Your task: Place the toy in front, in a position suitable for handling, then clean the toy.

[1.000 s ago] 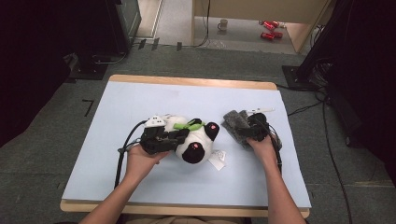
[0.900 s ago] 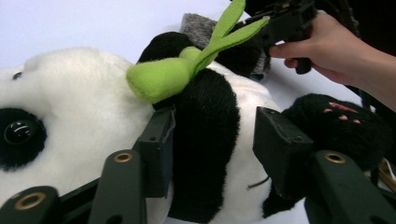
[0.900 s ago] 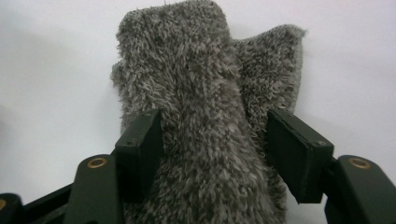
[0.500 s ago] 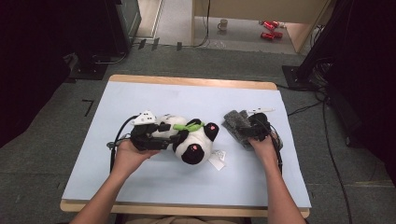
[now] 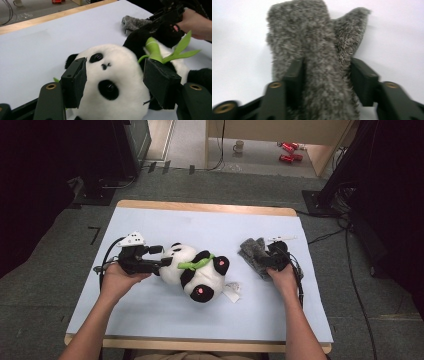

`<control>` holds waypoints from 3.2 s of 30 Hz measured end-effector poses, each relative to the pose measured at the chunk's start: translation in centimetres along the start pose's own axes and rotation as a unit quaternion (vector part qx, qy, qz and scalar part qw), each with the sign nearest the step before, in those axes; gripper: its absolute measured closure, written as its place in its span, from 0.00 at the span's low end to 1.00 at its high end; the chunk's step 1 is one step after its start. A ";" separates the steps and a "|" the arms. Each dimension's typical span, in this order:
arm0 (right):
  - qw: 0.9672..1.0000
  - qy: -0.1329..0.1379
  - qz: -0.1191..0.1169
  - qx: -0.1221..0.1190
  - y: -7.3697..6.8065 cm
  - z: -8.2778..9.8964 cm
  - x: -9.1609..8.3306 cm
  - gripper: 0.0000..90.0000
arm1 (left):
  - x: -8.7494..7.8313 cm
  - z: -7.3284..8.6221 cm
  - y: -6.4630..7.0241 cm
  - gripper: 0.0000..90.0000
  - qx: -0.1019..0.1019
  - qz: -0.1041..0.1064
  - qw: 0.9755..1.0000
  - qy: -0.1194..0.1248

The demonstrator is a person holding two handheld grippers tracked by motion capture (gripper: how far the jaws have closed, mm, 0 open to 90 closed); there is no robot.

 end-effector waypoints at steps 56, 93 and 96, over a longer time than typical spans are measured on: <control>0.993 -0.012 -0.102 -0.050 -12.0 -7.7 -6.7 0.79 | 3.5 3.2 1.4 0.33 -0.021 -0.005 0.999 -0.047; 0.978 -0.061 -0.158 -0.121 -27.0 -9.9 -1.7 0.78 | 3.0 3.3 1.7 0.45 -0.029 -0.022 0.999 -0.024; 0.977 -0.078 -0.153 -0.127 -27.8 -9.3 -0.7 0.78 | 3.1 3.3 1.7 0.45 -0.031 -0.022 0.999 -0.023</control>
Point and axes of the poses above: each handheld gripper's, and its own axes: x roughly forward along the jaws, z roughly out of its underside, y roughly to its right, the point moved 2 cm from there along x, roughly forward along the jaws, and after that the axes turned 14 degrees about x, right-handed, at the moved point
